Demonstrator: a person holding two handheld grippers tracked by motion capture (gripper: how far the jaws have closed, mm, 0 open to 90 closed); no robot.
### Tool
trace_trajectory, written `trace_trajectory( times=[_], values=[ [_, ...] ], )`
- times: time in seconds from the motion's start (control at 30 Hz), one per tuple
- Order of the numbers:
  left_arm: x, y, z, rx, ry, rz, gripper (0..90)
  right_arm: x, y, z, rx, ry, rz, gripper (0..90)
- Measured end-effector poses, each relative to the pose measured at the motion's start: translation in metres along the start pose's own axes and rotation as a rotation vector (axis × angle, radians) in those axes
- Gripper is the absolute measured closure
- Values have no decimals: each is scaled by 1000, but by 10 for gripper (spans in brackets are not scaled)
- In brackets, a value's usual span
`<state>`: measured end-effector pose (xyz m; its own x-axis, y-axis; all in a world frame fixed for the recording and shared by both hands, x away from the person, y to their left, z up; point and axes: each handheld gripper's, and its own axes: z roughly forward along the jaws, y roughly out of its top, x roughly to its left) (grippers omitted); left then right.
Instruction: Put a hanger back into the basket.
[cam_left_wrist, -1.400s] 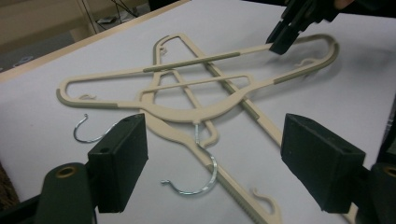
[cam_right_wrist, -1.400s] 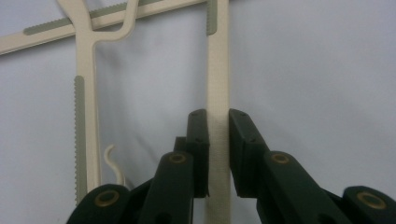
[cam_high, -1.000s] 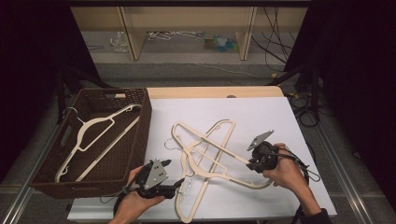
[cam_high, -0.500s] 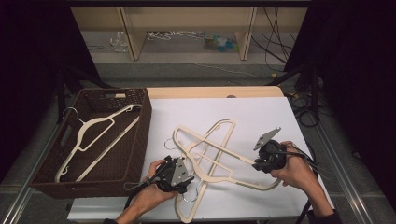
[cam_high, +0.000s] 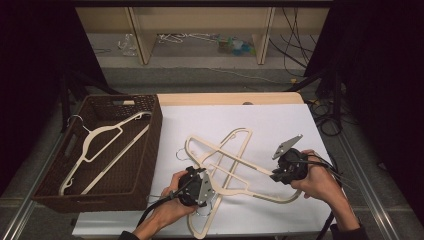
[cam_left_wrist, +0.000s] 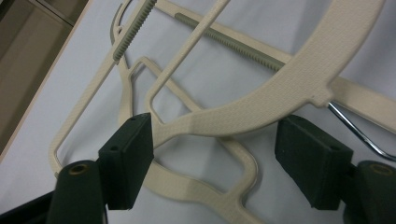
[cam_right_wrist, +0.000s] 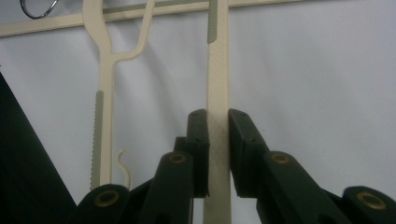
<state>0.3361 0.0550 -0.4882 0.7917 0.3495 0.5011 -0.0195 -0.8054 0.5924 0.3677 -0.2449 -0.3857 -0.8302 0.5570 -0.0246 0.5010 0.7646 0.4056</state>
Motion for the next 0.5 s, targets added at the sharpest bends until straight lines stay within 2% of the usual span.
trace_trajectory(
  times=[0.17, 0.3, 0.4, 0.47, 0.5],
  values=[
    [1, 1, 2, -13, -13, 12, 287, -6, -3, 4, -7, 21, -2, 798],
    [4, 3, 0, -11, -56, 44, 335, -15, -11, 16, 3, 53, -13, 794],
    [6, 6, -1, -33, -74, 73, 369, -22, -16, 22, 1, 87, -1, 794],
    [6, 8, -2, -47, -113, 87, 414, -26, -20, 27, -3, 104, 1, 794],
    [7, 9, -2, -55, -118, 101, 425, -27, -21, 28, -3, 112, -3, 794]
  ],
)
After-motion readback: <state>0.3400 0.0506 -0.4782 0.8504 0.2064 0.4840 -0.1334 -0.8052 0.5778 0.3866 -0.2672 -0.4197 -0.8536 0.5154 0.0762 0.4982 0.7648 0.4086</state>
